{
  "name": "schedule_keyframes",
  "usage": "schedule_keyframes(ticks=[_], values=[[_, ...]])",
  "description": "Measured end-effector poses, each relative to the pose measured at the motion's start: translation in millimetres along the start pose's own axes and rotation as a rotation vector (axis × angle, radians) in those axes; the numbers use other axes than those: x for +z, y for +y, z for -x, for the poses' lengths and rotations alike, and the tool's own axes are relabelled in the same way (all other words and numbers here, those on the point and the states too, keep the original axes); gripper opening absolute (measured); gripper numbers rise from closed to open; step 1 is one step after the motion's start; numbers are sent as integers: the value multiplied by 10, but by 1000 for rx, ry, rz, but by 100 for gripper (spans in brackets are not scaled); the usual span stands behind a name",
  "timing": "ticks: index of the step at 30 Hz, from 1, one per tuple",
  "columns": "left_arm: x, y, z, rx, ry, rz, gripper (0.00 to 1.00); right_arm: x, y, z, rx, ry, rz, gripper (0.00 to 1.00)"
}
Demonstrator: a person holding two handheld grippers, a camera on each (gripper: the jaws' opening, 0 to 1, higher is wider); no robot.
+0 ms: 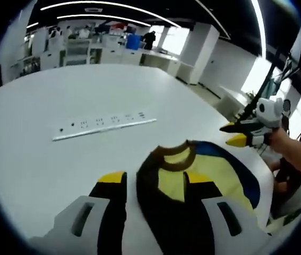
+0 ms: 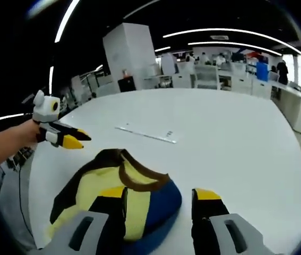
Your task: Fold the garment on the visible template until the final outline fits inside the template.
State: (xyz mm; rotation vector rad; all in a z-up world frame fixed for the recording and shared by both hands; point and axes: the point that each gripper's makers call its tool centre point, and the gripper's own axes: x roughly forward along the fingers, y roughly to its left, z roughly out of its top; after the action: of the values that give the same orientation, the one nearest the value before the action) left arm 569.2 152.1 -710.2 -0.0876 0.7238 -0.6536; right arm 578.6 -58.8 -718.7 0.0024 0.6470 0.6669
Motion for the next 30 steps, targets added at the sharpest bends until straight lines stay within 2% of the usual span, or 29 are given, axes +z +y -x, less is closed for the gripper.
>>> schedule_keyframes(ticks=[8, 16, 30], values=[[-67, -99, 131, -8, -1, -14, 40, -56, 43, 158, -5, -1, 3, 50], [-171, -184, 263, -15, 11, -18, 37, -146, 79, 294, -14, 28, 4, 50], [-412, -260, 448, -18, 32, -4, 34, -269, 282, 437, 9, 34, 7, 51]])
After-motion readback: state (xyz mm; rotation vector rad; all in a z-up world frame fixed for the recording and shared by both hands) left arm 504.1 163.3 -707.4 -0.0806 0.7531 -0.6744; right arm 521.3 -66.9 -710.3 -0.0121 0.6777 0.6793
